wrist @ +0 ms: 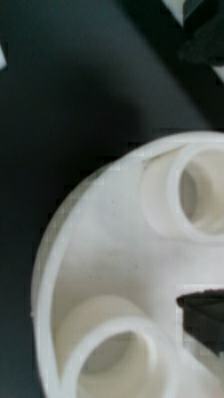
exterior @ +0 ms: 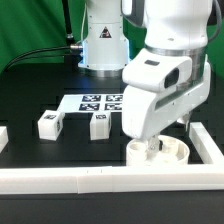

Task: Assemble stool

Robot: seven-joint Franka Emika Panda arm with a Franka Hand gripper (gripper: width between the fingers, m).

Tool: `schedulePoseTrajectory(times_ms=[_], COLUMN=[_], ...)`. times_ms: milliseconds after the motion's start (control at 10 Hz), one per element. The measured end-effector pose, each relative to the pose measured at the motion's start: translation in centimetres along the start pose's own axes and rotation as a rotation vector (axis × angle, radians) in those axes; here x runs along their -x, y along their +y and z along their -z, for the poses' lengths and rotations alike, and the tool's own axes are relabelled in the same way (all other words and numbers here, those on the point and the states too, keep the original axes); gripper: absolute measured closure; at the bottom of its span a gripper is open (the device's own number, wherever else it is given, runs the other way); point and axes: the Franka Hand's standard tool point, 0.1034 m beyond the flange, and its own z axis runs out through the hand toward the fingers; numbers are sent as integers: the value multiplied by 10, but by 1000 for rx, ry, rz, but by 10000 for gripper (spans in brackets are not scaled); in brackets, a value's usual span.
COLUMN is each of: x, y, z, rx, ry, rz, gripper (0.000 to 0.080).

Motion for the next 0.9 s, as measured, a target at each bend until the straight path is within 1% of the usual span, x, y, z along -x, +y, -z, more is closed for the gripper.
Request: schedulePoseTrajectory(times_ms=[200, 300, 400, 500, 700, 800, 900], x=[4, 10, 24, 39, 63, 68, 67], y=[0, 5, 9, 13, 17, 16, 16], z=[28, 41, 44, 43, 42, 39, 39], rx=[4, 10, 12, 7, 2, -3, -3], ry=[-8, -7, -11, -20, -26, -29, -29], rz=[-2, 9, 14, 21, 59, 63, 65], gripper=[152, 150, 150, 150, 150, 150, 150])
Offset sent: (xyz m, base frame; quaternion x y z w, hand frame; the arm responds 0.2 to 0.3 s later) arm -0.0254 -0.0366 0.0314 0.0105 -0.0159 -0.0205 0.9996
